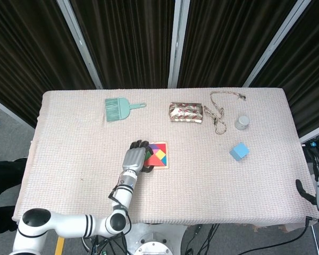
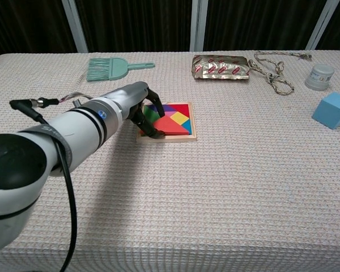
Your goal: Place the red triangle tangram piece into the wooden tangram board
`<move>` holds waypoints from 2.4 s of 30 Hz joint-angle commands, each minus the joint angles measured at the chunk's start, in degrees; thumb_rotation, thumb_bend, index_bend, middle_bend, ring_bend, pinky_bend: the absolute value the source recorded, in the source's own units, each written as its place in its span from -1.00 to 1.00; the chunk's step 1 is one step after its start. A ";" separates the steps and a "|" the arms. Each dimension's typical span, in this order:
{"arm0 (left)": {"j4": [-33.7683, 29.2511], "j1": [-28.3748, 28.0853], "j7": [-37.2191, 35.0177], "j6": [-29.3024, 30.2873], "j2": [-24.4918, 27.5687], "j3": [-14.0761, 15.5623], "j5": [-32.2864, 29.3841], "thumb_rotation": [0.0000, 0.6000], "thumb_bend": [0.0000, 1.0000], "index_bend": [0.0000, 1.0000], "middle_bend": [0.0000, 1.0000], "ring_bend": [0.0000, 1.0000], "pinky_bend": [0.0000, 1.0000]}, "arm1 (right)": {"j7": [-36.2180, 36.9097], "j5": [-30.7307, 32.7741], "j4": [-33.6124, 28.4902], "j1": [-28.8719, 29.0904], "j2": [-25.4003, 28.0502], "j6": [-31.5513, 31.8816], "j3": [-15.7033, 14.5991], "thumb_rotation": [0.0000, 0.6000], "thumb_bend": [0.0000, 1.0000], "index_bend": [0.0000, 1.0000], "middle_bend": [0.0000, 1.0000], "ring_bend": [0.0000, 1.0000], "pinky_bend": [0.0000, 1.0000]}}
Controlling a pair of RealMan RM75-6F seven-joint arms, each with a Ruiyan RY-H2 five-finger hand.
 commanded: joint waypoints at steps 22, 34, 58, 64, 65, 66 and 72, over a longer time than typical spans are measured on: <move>-3.78 1.60 -1.37 1.65 3.73 -1.11 2.50 1.00 -0.35 -0.58 -0.76 -1.00 -1.00 | -0.23 0.05 -0.35 0.00 0.16 0.07 0.21 1.00 -0.50 -1.00 -1.00 -1.00 -1.00; -6.76 2.97 -2.42 -2.16 9.41 -1.27 -0.18 1.00 -0.21 -0.25 -0.80 -1.00 -0.99 | -0.25 0.45 0.10 0.15 -0.14 -0.58 0.18 1.00 -0.50 -1.00 -1.00 -1.00 -1.00; -5.87 0.44 -4.44 -7.76 10.48 2.36 -3.73 1.00 -0.11 -0.28 -0.93 -1.00 -1.00 | 0.53 0.67 0.86 0.08 -0.38 -0.71 0.22 1.00 -0.49 -1.00 -1.00 -1.00 -1.00; -6.62 0.30 -4.98 -7.42 11.08 2.75 -3.67 1.00 -0.11 -0.29 -0.93 -1.00 -1.00 | 0.38 0.53 0.74 0.10 -0.36 -0.64 0.22 1.00 -0.49 -1.00 -1.00 -1.00 -1.00; -6.80 0.29 -4.99 -7.35 11.15 2.88 -3.76 1.00 -0.11 -0.29 -0.93 -1.00 -1.00 | 0.37 0.53 0.73 0.11 -0.37 -0.63 0.24 1.00 -0.49 -1.00 -1.00 -1.00 -1.00; -7.02 0.29 -5.02 -7.25 11.20 3.04 -3.90 1.00 -0.11 -0.29 -0.93 -1.00 -1.00 | 0.37 0.49 0.72 0.12 -0.37 -0.61 0.24 1.00 -0.49 -1.00 -1.00 -1.00 -1.00; -8.16 0.34 -5.15 -6.24 11.07 3.83 -4.16 1.00 -0.11 -0.27 -0.93 -1.00 -1.00 | 0.31 0.39 0.64 0.07 -0.34 -0.42 0.26 1.00 -0.49 -1.00 -1.00 -1.00 -1.00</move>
